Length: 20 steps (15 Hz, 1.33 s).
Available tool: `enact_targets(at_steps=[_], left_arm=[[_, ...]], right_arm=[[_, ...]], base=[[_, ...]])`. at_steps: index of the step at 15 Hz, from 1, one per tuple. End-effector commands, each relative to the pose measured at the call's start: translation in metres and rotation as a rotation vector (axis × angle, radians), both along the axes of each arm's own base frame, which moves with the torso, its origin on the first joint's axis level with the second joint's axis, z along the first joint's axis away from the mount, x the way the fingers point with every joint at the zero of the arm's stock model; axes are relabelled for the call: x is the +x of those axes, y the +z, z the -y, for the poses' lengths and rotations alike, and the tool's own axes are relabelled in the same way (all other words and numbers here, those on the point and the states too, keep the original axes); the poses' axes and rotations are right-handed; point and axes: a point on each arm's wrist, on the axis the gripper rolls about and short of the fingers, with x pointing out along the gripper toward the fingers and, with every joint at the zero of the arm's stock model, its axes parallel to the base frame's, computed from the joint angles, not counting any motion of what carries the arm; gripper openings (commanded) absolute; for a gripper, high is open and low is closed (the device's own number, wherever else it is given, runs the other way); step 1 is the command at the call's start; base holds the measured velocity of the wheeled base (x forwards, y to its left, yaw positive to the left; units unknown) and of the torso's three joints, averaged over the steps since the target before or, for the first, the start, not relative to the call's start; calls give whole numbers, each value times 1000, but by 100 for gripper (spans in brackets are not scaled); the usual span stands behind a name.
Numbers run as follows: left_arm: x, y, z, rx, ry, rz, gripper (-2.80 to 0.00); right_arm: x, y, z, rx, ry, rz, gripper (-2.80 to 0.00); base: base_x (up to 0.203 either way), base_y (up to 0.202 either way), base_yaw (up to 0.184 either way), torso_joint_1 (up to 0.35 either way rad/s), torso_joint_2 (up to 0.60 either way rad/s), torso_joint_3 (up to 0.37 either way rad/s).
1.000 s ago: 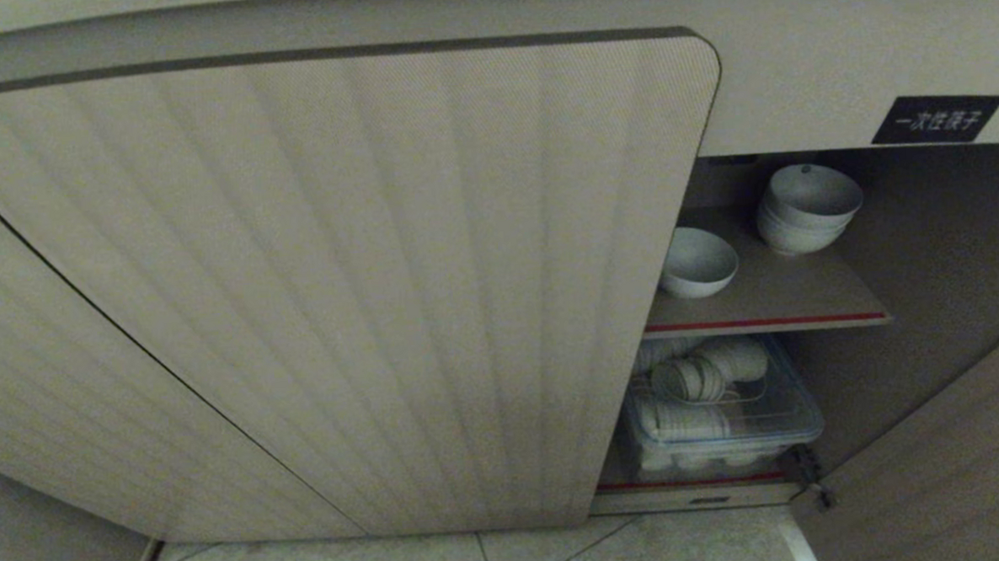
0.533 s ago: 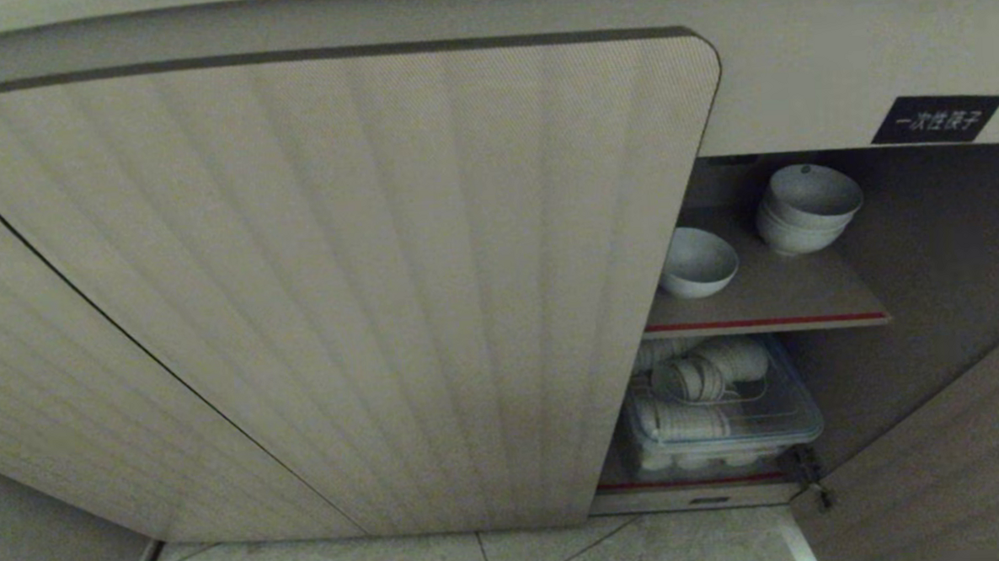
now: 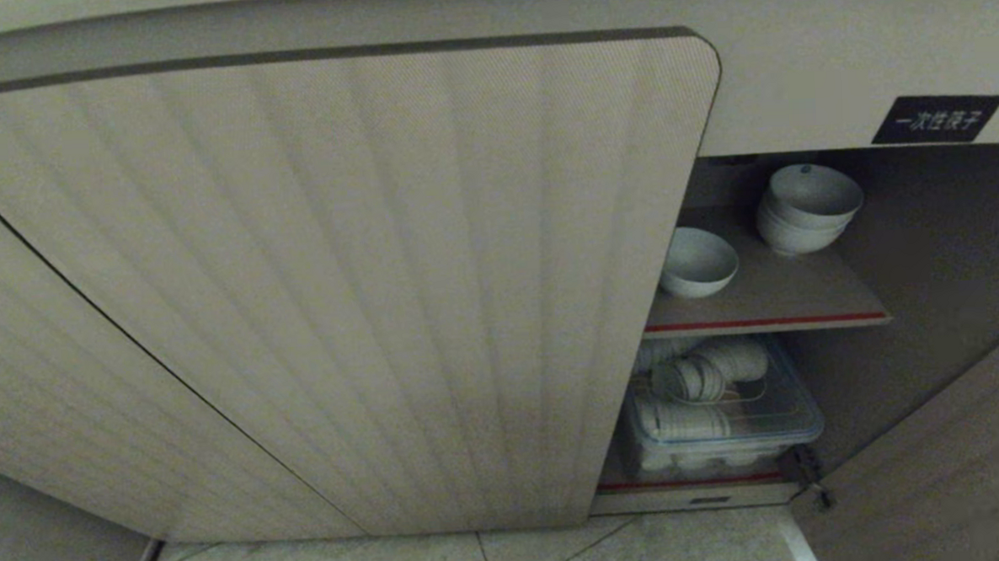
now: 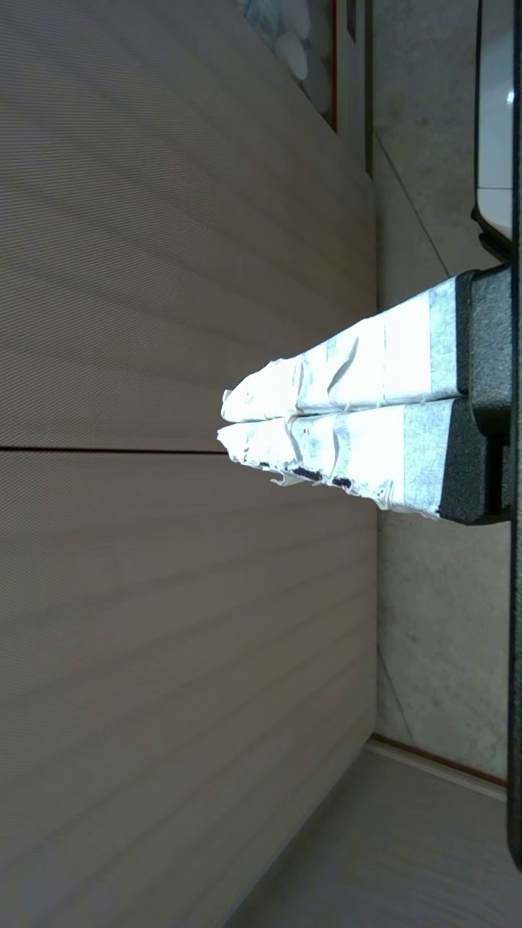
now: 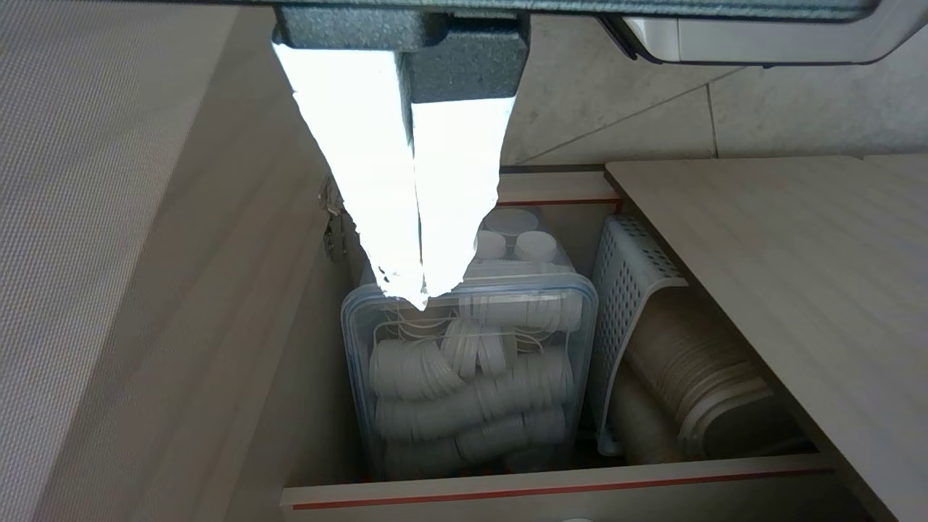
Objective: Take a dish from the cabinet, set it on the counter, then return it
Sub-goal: Close the cabinet door
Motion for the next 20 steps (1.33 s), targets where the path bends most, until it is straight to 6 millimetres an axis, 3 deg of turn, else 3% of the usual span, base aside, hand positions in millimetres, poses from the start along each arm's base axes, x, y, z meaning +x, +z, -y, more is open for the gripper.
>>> enact_targets(at_steps=[1,9,20], left_arm=[[0,0,0,-1,-1,0,-280],[0,0,0,-1,-1,0,-280],[0,0,0,-1,1,1,-280]], right_arm=[[0,0,0,0,0,-2,-280],[0,0,0,0,0,-2,-280],[0,0,0,0,0,-2,-280]], base=[[0,0,0,0,0,0],[-14,0,1,1,0,0],[-193,0,0,2,2,4]])
